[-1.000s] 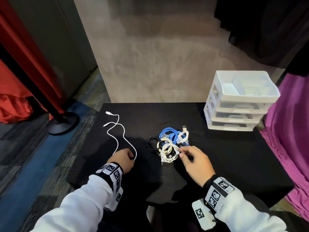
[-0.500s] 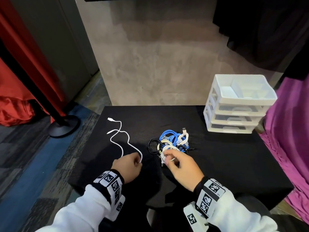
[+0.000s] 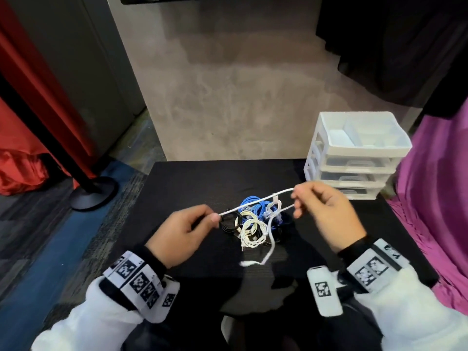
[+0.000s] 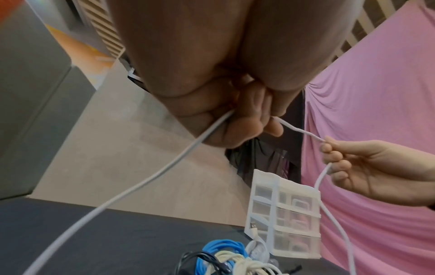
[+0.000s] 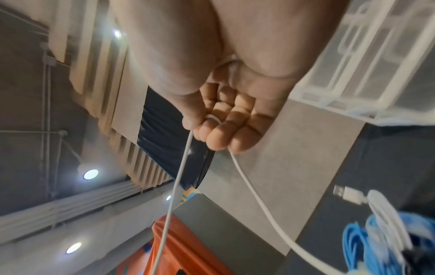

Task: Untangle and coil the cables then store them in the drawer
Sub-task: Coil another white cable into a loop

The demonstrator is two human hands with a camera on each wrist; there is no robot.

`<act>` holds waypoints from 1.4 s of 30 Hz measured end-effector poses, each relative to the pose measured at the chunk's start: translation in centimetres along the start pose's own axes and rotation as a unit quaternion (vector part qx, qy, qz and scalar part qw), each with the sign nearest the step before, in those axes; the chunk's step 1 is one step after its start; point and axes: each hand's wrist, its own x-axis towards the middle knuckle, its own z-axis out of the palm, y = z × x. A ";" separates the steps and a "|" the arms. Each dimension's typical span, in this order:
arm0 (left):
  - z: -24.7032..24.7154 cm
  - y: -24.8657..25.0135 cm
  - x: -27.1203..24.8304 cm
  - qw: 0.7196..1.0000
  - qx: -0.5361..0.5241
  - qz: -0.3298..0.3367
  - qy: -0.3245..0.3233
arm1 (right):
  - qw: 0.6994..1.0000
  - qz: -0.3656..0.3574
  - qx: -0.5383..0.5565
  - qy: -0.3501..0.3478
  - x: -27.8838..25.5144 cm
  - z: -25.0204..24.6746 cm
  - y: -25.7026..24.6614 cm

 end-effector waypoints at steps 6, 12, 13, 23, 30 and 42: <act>-2.2 -1.3 0.4 0.998 0.052 -0.037 -0.010 | 0.988 0.005 0.115 0.101 1.4 -4.9 -0.7; -1.9 -5.2 -0.4 0.981 -0.080 -0.172 -0.034 | 0.977 0.017 0.115 0.177 1.4 -9.3 -0.3; -1.5 -5.4 -0.7 0.973 -0.136 -0.186 -0.021 | 0.979 0.023 0.101 0.178 1.3 -9.6 0.1; 8.0 -4.9 -1.1 0.979 -0.059 -0.169 -0.095 | 0.990 0.045 0.052 0.123 0.3 -7.2 0.4; 11.3 -6.9 0.5 0.955 0.148 -0.172 -0.190 | 0.996 0.035 -0.012 0.086 0.0 -6.4 -0.4; 10.1 -7.6 -1.7 0.955 0.203 -0.159 -0.149 | 0.993 0.066 -0.062 0.078 -0.8 -7.4 0.9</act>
